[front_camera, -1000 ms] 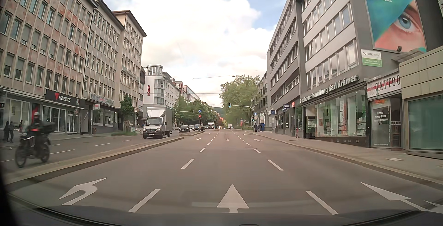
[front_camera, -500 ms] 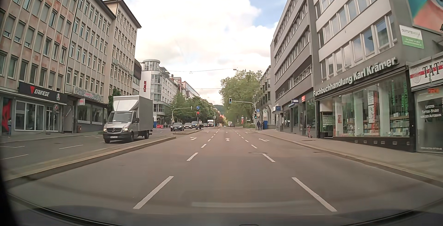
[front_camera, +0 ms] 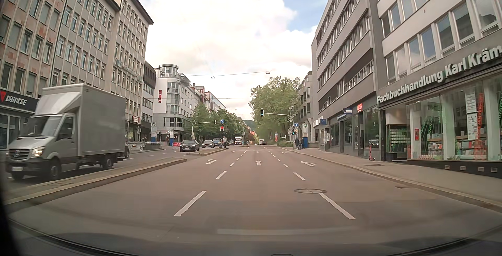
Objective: Follow the waypoints while adhering to traffic rules and regulations
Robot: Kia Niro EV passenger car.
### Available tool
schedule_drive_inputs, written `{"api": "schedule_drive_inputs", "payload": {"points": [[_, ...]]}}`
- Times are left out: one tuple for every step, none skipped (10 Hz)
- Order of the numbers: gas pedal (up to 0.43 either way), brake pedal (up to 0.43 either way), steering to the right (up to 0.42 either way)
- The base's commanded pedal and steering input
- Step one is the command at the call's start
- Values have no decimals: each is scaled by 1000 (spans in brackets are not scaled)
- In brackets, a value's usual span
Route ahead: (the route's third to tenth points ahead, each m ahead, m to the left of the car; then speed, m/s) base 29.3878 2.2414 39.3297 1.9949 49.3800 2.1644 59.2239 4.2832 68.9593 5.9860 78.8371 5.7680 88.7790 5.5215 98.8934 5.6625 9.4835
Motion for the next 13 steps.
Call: {"api": "schedule_drive_inputs", "payload": {"points": [[87,0,-4],[87,0,-4],[98,0,-3],[98,0,-1],[98,0,0],[98,0,0],[98,0,-2],[110,0,-1],[110,0,-2],[110,0,-1],[110,0,-1],[110,0,-1],[110,0,-2]]}}
